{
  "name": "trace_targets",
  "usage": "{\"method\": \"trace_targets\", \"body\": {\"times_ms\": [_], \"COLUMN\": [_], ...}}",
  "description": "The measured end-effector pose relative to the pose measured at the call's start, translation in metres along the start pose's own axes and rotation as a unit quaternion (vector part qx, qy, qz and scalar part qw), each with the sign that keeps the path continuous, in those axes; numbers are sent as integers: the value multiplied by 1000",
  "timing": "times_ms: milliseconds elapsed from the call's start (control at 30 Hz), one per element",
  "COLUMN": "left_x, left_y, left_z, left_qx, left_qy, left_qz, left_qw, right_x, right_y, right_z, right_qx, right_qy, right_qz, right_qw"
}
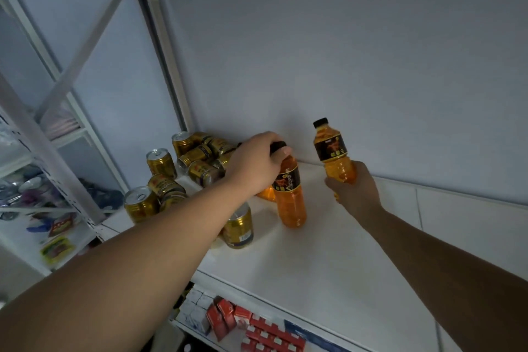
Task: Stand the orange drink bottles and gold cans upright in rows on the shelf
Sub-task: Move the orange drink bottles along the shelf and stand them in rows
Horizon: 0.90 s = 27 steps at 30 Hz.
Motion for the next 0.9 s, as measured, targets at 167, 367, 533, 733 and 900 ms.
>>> {"method": "trace_targets", "body": {"times_ms": [167, 367, 533, 733, 900], "left_x": [-11, -27, -50, -85, -106], "left_y": [-41, -97, -142, -209, -281], "left_z": [-6, -12, -24, -42, -61], "left_qx": [-36, -56, -98, -129, -141], "left_qy": [5, 17, 37, 72, 85], "left_qz": [-33, -102, -140, -166, -204], "left_qw": [999, 993, 985, 975, 965], "right_x": [-36, -88, -139, -195, -225], "right_y": [-6, -6, -18, -30, -46], "right_z": [35, 87, 135, 205, 280], "right_qx": [44, 45, 35, -2, -18], "right_qy": [-39, -93, -143, -205, -237], "right_qz": [-11, -23, -45, -57, -50], "right_qw": [998, 994, 988, 977, 970]}}
Point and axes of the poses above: each hand's wrist, its own x-axis towards the middle knuckle, its own z-axis out of the back of the hand, y = z × x, the point moved 2 cm from there along x, towards the middle knuckle, and after that the axes turned 3 degrees about x, right-handed, at the moved point
